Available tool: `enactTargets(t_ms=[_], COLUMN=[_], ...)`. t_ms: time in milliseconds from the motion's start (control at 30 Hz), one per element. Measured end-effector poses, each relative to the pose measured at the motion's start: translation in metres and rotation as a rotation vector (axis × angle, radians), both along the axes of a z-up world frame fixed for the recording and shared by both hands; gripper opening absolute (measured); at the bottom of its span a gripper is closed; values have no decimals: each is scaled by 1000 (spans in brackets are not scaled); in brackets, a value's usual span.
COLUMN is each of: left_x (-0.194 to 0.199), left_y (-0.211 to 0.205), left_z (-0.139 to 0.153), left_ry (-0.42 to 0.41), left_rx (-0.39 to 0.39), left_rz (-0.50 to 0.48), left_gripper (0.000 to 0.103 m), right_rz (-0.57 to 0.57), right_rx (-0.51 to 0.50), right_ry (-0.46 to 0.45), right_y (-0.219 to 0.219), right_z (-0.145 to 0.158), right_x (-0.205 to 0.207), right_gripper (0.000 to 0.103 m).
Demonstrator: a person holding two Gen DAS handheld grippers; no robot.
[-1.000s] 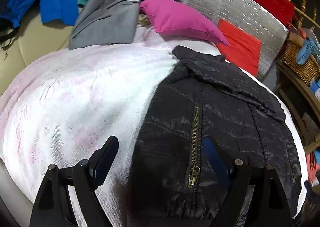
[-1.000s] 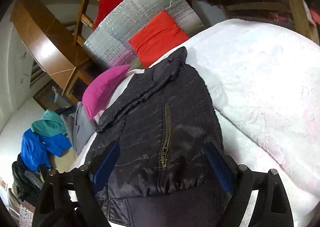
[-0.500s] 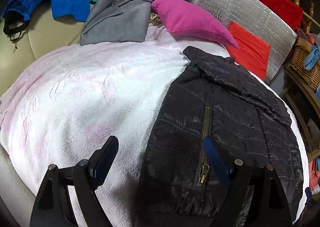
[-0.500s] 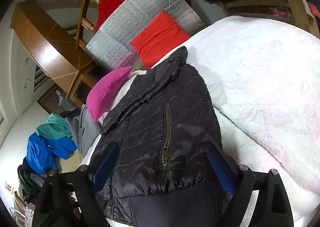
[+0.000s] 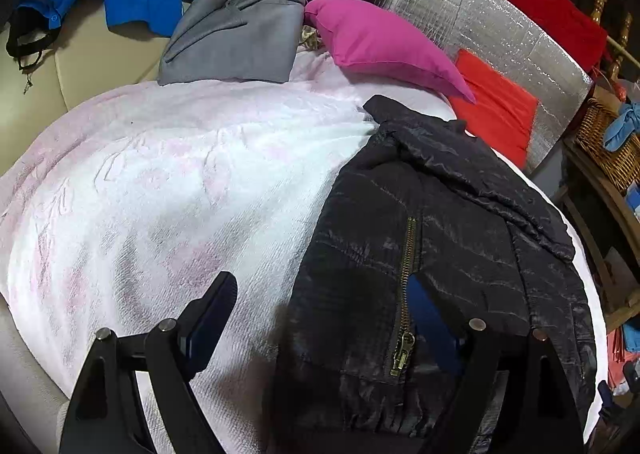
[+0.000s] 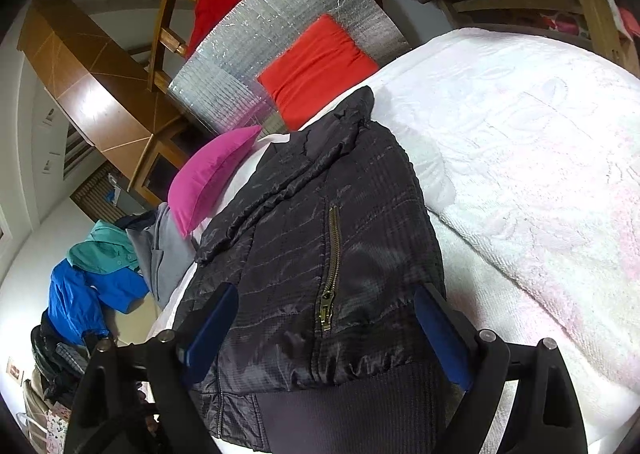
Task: Fold large clothes
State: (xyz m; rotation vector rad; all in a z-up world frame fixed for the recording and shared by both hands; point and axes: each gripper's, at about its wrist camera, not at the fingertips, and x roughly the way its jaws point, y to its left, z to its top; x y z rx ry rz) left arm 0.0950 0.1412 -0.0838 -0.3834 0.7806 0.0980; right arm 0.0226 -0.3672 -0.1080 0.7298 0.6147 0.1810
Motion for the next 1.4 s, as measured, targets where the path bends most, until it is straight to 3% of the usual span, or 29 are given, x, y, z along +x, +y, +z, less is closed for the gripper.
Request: enactTargets(t_ms=[533,1000,1400], left_x=[4,6,7], left_y=[6,-9,-7], left_z=[-4,-4,-5], left_ry=[-3,26,28], left_rx=[-49,42,33], left_rz=[-11,-31,-28], left_gripper=[87,87,87], right_rz=[3,-7,-8], right_rx=[-37,2,1], right_ry=[22,-17,-20], right_y=[7,0,-2], right_z=[0,1,1], right_x=[5,-1,-2], right_gripper=[92,92,92])
